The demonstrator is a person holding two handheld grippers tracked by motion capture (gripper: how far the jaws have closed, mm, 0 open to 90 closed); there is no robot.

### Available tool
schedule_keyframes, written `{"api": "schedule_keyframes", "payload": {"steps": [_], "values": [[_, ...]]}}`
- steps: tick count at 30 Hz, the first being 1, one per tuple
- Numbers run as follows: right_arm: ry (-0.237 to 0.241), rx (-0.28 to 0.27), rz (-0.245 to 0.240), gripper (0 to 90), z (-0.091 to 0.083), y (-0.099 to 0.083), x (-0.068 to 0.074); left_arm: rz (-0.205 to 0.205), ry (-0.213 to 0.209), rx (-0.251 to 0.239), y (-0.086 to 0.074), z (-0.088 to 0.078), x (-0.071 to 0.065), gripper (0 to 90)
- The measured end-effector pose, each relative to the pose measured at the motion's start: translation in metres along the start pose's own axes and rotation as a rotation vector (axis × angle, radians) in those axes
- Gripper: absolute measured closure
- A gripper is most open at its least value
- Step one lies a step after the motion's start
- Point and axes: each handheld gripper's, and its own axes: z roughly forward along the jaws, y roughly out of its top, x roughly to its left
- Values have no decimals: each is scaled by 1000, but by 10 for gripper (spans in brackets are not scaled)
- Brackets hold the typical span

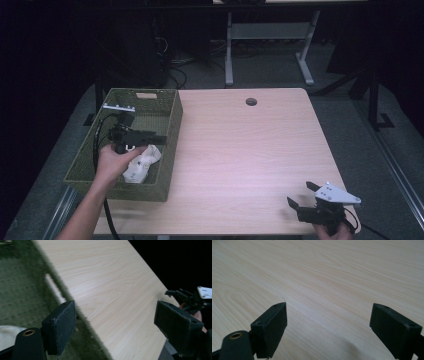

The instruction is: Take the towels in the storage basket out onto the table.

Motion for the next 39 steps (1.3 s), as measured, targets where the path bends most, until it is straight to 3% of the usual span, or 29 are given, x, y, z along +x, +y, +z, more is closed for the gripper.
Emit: {"api": "schedule_keyframes", "payload": {"steps": [5, 8, 17, 19, 21, 26, 30, 33, 36, 39], "values": [[2, 0, -2, 139, 0, 0, 0, -14, 73, -3, -2, -6, 11, 194], [4, 0, -5, 139, 0, 0, 0, -2, 137, 21, -3, -8, 16, 211], [8, 3, -7, 139, 0, 0, 1, -11, 259, 81, -5, -11, 34, 216], [8, 2, -8, 139, 0, 0, 1, -9, 315, 80, -5, -12, 38, 223], [10, 3, -10, 139, 1, 0, 1, -22, 334, 81, -4, -13, 43, 224], [10, 2, -10, 139, 0, 0, 1, -1, 460, 171, -4, -5, 49, 240], [8, 4, -4, 139, 0, 0, 0, -28, 497, 238, -6, 4, 57, 263], [8, 2, -6, 139, 0, 0, 0, -14, 579, 337, -6, 14, 63, 279], [9, 5, -5, 139, 0, 0, 0, -23, 621, 404, -8, 23, 69, 292], [11, 5, -8, 139, 1, 0, 0, -29, 618, 439, -8, 30, 74, 267]]}}
